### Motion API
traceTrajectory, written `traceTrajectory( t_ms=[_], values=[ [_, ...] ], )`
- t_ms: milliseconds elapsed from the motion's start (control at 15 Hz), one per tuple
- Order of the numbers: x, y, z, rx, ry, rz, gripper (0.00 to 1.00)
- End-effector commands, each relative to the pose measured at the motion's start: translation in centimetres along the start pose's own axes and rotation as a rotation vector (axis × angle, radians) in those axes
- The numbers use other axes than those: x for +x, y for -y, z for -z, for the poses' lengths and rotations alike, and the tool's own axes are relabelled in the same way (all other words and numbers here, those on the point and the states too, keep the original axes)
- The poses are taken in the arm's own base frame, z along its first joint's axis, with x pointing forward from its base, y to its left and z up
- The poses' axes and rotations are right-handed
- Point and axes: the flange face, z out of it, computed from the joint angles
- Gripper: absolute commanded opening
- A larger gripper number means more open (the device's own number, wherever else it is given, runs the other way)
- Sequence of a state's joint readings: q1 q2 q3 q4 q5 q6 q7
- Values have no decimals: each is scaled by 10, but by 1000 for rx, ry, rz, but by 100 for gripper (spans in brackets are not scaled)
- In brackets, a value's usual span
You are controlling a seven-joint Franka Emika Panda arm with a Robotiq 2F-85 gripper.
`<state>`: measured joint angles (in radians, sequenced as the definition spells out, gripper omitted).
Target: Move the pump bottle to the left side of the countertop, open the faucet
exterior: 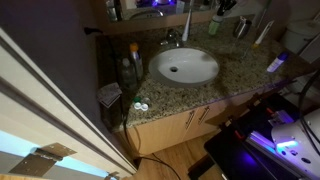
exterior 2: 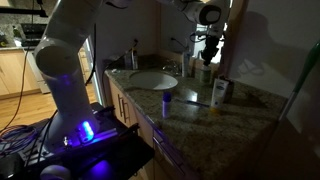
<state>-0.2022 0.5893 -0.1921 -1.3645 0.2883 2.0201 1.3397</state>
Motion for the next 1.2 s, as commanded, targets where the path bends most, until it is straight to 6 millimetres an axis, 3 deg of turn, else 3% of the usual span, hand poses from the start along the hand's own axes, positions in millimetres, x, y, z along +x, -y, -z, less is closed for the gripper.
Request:
traceTrajectory(
  t_ms=[0, 267, 333, 467, 533, 667, 933, 1067, 1133],
  values=[
    [-26, -17, 59, -6, 19, 188, 7],
    [-61, -50, 127, -53, 59, 396, 7],
    [-52, -26, 99, -33, 41, 306, 30],
    [-63, -39, 130, -38, 52, 360, 30],
    [-64, -42, 135, -37, 53, 369, 7],
    [-86, -44, 137, -55, 56, 447, 7],
    [-166, -63, 153, -65, 98, 664, 7],
    [-206, -72, 151, -94, 110, 769, 7],
    [-216, -76, 145, -121, 122, 799, 7]
  ],
)
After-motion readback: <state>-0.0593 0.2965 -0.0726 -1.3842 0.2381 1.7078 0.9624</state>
